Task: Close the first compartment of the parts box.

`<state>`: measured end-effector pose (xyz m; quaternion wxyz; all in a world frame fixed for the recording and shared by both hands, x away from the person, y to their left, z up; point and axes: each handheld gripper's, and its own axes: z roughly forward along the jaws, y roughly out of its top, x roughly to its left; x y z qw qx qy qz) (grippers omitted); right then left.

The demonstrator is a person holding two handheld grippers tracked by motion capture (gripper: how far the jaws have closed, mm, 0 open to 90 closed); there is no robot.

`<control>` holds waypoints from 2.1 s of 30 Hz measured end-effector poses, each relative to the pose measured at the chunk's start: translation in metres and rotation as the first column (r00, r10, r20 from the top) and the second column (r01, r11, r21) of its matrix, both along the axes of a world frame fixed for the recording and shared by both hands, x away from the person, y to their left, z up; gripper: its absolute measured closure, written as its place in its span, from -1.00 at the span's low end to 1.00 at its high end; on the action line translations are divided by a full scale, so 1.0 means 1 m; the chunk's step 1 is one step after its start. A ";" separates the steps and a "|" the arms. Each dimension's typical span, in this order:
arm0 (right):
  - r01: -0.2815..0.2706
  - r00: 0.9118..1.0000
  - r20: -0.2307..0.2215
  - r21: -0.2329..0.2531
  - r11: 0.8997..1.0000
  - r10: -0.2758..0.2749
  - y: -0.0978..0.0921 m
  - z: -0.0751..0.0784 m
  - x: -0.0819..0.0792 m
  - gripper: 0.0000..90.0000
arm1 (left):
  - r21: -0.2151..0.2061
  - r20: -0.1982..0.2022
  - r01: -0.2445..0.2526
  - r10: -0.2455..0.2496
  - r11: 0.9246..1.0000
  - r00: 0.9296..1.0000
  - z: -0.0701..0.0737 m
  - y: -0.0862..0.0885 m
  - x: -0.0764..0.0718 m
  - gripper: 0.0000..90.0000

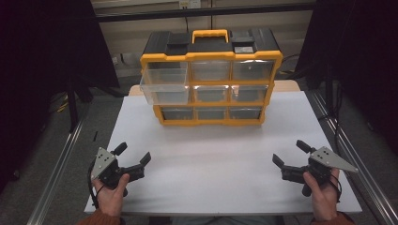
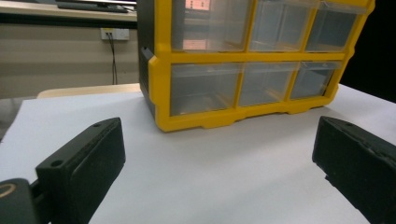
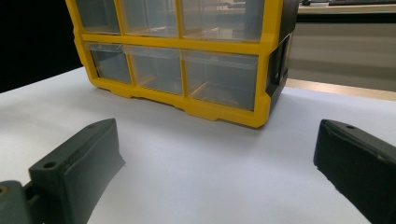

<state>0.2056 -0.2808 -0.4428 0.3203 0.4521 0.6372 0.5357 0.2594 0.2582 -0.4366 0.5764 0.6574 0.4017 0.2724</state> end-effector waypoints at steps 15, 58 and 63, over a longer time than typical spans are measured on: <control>0.015 1.000 -0.010 0.012 1.000 -0.015 -0.001 -0.002 0.000 -0.99 | 0.006 0.010 0.099 -0.099 0.995 0.995 0.010 -0.013 -0.001 -0.87; -0.019 1.000 0.016 0.003 1.000 0.019 -0.001 -0.002 -0.002 -0.99 | 0.017 0.088 0.239 -0.239 0.971 0.967 0.067 -0.051 -0.014 -0.54; -0.022 1.000 0.018 -0.002 1.000 0.022 0.001 -0.001 -0.002 -0.99 | 0.022 0.092 0.259 -0.260 0.966 0.961 0.070 -0.054 -0.011 -0.34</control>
